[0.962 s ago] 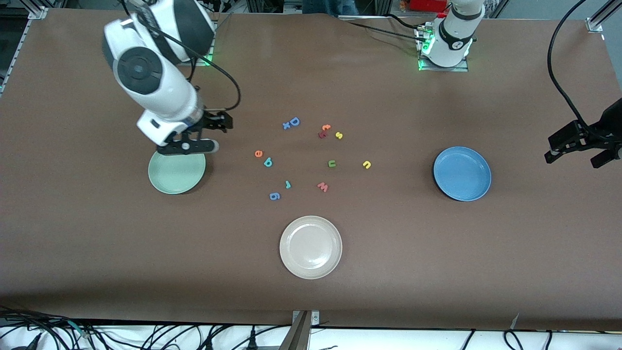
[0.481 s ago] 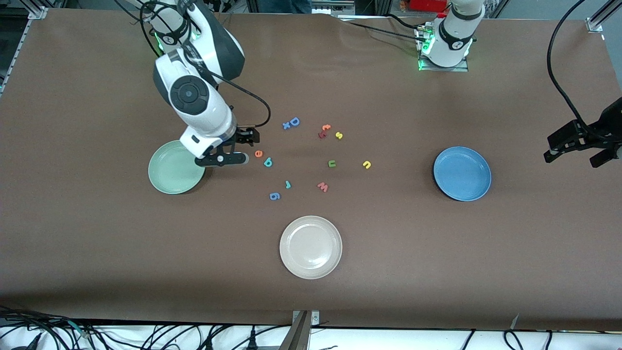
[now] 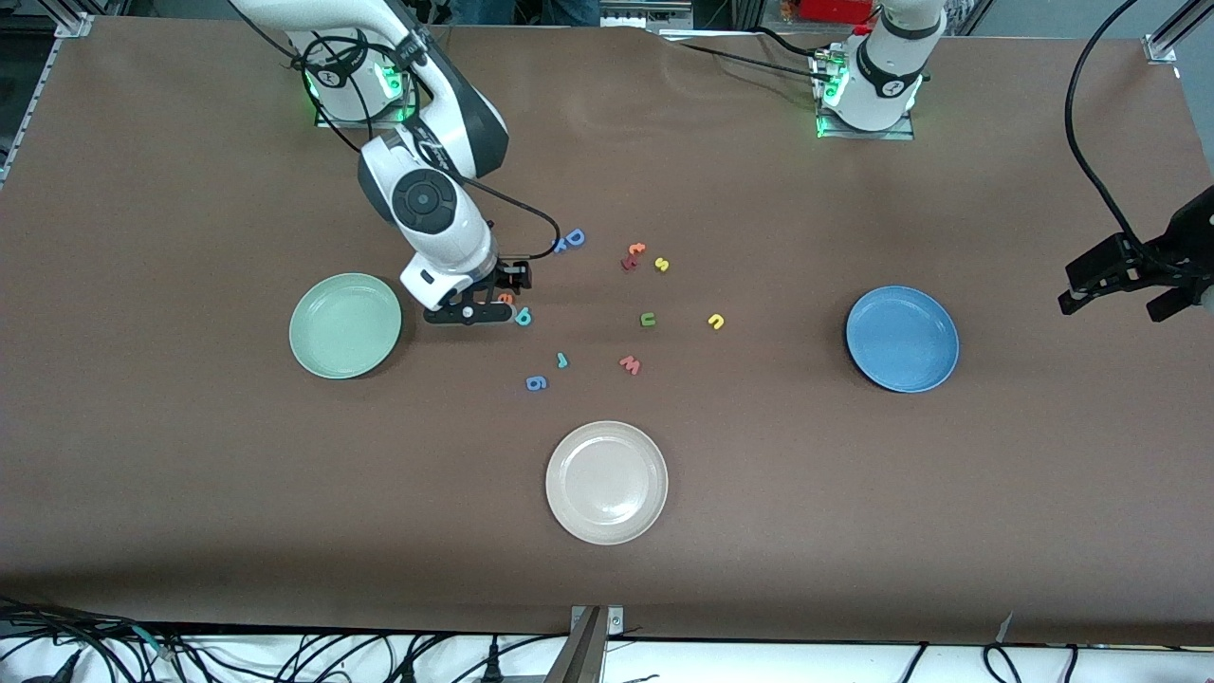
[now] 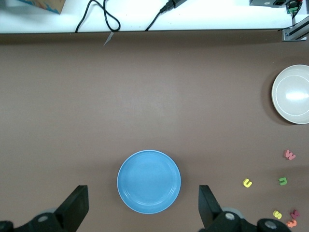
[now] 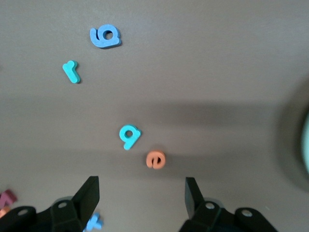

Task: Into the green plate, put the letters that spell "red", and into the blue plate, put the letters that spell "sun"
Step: 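Lower the right gripper and grasp the cyan 9 letter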

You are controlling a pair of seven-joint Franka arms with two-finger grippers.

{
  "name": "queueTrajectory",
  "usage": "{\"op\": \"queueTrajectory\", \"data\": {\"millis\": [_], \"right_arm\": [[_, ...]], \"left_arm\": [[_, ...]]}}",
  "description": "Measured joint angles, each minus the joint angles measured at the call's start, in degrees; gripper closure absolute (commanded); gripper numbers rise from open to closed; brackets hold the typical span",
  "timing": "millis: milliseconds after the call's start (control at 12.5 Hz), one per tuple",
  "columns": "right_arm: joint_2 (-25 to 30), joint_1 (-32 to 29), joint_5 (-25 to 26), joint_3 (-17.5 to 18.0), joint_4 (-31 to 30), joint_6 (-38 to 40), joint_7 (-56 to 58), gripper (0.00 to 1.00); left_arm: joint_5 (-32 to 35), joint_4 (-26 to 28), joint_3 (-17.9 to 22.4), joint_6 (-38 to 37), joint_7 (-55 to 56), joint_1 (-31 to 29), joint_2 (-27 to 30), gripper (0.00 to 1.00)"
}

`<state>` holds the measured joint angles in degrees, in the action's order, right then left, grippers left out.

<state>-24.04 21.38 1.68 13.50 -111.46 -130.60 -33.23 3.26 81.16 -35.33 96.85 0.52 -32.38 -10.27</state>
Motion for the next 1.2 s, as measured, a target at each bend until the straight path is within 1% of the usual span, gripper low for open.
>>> {"op": "queueTrajectory", "data": {"millis": [80, 401, 641, 722, 1042, 1122, 1203], "right_arm": [[-1.72, 0.14, 0.60, 0.00, -0.07, -1.95, -0.25, 0.24], [-6.93, 1.15, 6.72, -0.07, -0.07, -7.40, -2.47, 0.27], [-8.51, 2.73, 11.35, -0.07, -0.05, -8.68, -7.09, 0.32], [-8.64, 2.87, 11.70, -0.07, -0.04, -9.09, -7.34, 0.36], [-9.61, 2.87, 11.76, -0.18, -0.02, -12.60, -7.35, 0.46], [-10.00, 2.87, 11.77, -0.18, -0.02, -12.96, -7.35, 0.47], [-10.36, 2.87, 11.78, -0.19, -0.02, -13.27, -7.36, 0.52]], "left_arm": [[0.00, 0.43, 0.01, -0.27, 0.04, 0.00, -0.05, 0.00], [0.00, 2.67, -0.47, -1.50, 0.10, 1.07, -0.43, 0.00], [0.00, 7.21, -0.70, -1.55, 0.20, 2.42, -1.15, 0.00], [0.00, 8.98, -0.75, -1.35, 0.20, 3.57, -1.40, 0.00], [0.00, 16.11, -0.86, 0.34, 0.51, 8.67, -1.58, 0.00], [0.00, 17.13, -0.87, 0.45, 0.51, 9.44, -1.55, 0.00], [0.00, 17.65, -0.86, 0.60, 0.48, 9.91, -1.53, 0.00]]}}
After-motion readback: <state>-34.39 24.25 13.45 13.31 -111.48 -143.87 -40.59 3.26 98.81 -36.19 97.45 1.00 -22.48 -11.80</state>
